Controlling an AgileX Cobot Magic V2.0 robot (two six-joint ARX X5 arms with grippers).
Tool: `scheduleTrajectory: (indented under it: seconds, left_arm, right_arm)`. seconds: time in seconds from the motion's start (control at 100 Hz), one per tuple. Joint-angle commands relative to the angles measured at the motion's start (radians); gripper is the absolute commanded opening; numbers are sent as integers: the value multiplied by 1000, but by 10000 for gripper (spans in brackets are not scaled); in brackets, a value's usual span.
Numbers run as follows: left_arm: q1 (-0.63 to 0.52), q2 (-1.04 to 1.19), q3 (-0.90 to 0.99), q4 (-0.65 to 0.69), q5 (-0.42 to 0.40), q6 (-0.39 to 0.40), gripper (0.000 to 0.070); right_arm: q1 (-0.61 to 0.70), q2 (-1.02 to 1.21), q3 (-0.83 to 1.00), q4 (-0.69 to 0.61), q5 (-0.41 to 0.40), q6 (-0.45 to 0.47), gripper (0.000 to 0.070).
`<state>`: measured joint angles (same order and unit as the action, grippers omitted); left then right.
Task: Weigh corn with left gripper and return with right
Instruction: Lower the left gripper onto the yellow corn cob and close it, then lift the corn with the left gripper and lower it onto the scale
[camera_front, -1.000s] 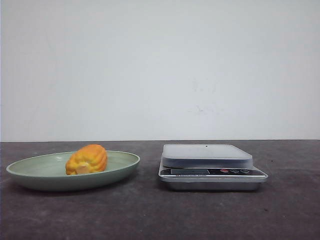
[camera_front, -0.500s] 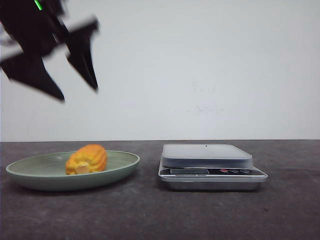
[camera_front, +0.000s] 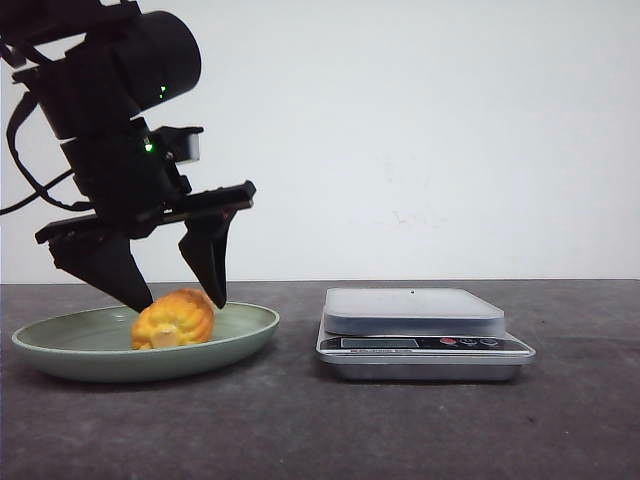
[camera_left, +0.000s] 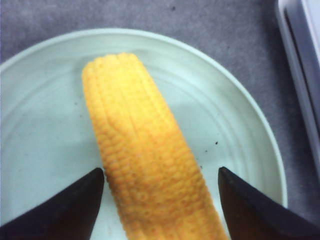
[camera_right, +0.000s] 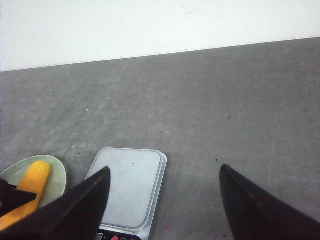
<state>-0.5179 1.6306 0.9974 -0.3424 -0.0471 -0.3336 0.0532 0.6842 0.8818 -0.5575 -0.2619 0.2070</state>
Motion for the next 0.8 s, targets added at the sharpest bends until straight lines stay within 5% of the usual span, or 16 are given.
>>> scheduleTrajectory:
  seconds: [0.0,0.07,0.13,0.54,0.79]
  left_arm:
    - [-11,19,11,2,-6,-19,292]
    - [-15,19,11,2,-6,-18,99]
    - [-15,19,11,2,-6,-18,1]
    - [-29,-169,42,-45,22,9,3]
    - [-142,-151,256,-90,73,4,4]
  right_arm:
    - [3,7,20,8,0,-10,431]
    - [3,7,20,6,0,-10,431]
    - [3,7,20,6,0,-11,431]
    - [3,7,20,3,0,-17,431]
    - [3,7,20,3,0,-16,431]
